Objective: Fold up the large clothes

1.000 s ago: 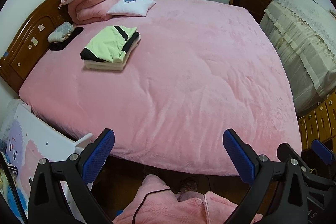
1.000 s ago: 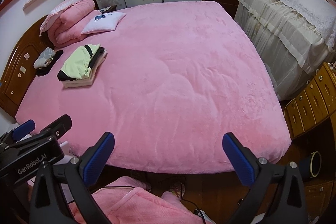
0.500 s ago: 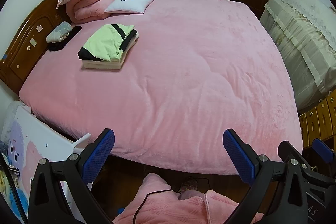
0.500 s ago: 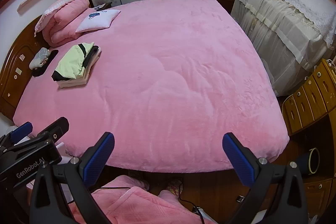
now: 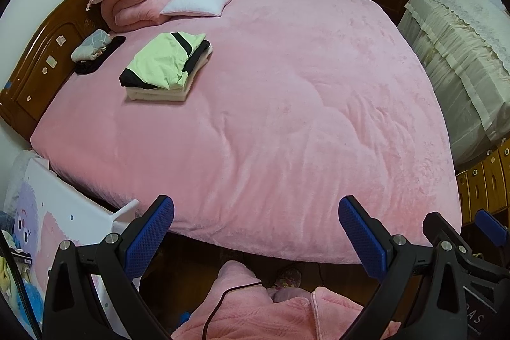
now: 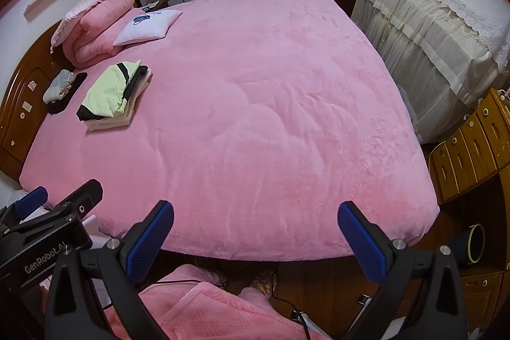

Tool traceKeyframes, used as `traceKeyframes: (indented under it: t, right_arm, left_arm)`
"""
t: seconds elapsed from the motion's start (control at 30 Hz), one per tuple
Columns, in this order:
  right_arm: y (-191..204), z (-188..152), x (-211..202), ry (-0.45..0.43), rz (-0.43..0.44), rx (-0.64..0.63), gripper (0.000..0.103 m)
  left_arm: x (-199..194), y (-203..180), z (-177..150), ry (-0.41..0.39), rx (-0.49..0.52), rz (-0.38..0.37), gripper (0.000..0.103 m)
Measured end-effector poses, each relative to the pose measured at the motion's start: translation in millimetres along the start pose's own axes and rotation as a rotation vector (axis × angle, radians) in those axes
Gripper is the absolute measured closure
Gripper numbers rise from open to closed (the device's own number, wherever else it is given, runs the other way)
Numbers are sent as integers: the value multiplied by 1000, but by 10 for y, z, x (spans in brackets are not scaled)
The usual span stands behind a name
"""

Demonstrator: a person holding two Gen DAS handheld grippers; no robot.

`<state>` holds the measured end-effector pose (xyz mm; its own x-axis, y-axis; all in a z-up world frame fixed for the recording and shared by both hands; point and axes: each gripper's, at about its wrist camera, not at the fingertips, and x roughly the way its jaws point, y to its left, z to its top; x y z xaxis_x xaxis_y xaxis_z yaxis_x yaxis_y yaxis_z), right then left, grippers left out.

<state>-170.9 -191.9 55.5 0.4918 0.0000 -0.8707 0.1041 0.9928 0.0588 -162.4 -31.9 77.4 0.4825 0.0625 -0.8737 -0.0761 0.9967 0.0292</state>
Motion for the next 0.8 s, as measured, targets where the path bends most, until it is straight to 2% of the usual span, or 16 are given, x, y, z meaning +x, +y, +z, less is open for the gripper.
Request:
traceKeyframes:
  t: [0.8]
  right_arm:
    - [-84, -3, 73, 40, -2, 7, 0]
  left_arm:
    - [51, -2, -51, 38, 16, 10, 1]
